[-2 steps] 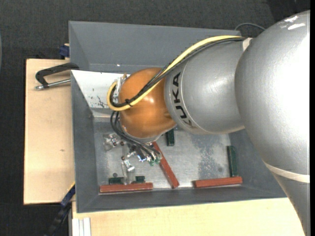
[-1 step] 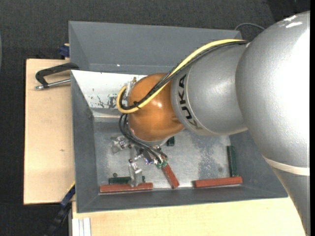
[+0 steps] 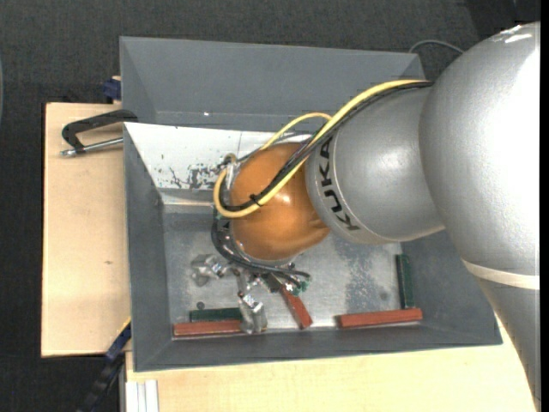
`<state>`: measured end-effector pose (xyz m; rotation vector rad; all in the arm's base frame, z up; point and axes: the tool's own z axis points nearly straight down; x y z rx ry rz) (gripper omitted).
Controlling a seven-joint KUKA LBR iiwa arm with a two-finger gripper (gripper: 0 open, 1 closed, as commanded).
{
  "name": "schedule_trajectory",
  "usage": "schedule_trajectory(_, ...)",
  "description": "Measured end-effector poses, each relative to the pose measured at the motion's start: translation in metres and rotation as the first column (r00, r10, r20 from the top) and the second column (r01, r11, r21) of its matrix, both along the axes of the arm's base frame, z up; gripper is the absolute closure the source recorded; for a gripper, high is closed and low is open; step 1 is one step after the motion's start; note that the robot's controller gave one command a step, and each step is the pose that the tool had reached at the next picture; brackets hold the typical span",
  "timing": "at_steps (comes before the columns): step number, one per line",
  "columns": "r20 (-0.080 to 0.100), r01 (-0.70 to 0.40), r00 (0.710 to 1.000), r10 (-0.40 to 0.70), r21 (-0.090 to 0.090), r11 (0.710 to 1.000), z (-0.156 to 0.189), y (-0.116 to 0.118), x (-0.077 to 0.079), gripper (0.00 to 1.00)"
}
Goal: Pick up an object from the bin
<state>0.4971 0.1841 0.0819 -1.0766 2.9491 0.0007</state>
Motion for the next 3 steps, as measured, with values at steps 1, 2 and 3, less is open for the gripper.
schedule_trajectory(1, -0.002, -0.024, 1.000, 0.024, -0.002, 1.000, -0.009, 0.000, -0.002, 1.00)
schedule_trajectory(2, -0.001, -0.024, 1.000, 0.024, -0.002, 1.000, -0.009, -0.001, -0.002, 1.00)
schedule_trajectory(3, 0.009, -0.065, 0.998, 0.065, 0.004, 0.998, 0.168, 0.018, 0.028, 1.00)
